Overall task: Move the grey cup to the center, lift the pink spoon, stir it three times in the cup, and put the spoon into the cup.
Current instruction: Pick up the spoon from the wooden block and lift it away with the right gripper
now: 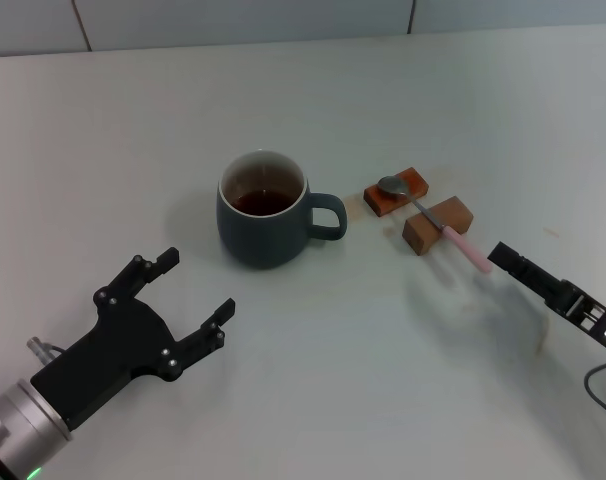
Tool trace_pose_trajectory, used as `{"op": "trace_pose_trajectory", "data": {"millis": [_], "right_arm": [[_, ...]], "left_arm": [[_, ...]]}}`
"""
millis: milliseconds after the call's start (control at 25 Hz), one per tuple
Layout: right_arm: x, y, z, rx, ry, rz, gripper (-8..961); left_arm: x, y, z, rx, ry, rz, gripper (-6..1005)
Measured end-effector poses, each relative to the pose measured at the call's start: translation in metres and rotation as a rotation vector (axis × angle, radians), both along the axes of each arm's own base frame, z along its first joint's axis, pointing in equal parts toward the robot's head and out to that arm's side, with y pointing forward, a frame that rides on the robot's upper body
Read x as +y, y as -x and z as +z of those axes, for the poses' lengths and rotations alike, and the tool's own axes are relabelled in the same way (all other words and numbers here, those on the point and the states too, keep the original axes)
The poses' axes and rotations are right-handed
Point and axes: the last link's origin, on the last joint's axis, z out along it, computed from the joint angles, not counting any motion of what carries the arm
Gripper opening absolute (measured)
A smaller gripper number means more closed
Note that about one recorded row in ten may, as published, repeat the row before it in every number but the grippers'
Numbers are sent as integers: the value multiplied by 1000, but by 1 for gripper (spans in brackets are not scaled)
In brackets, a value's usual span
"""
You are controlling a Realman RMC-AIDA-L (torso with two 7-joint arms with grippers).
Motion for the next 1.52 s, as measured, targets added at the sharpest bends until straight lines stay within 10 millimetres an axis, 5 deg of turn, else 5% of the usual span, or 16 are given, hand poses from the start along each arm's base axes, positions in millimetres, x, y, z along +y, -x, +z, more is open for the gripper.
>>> {"op": "trace_pose_trajectory", "data": {"millis": [1120, 1520], "right_arm": [[26, 8, -17, -64, 38, -11, 758], [28, 11, -19, -68, 53, 7, 569]], "left_arm": [[-5, 1, -2, 13, 19, -14, 852], [-7, 0, -2, 13, 19, -27, 851]]}}
